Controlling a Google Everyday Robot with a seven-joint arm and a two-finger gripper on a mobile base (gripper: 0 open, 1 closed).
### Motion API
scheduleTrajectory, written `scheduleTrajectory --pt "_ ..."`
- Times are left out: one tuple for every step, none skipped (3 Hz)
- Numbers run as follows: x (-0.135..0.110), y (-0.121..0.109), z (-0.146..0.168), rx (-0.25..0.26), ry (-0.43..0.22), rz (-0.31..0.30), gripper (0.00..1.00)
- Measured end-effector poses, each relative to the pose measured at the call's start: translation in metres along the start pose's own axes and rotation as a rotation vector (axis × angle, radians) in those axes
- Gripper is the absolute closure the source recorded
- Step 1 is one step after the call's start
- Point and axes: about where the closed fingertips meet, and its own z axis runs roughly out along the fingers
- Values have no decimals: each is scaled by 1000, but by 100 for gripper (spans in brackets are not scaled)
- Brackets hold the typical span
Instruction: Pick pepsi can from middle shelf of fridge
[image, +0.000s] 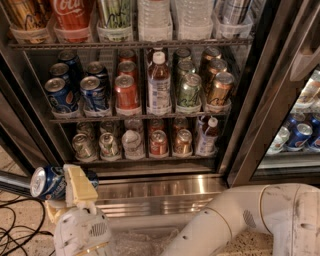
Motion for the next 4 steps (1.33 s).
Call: scheduleTrajectory --pt "-16 -11 -9 101 -103 71 100" --pt "-14 -57 -9 280 -142 48 100" --pt "-5 -101 -12 413 -151 -23 100" --pt "-14 -97 -15 395 -185 -30 100"
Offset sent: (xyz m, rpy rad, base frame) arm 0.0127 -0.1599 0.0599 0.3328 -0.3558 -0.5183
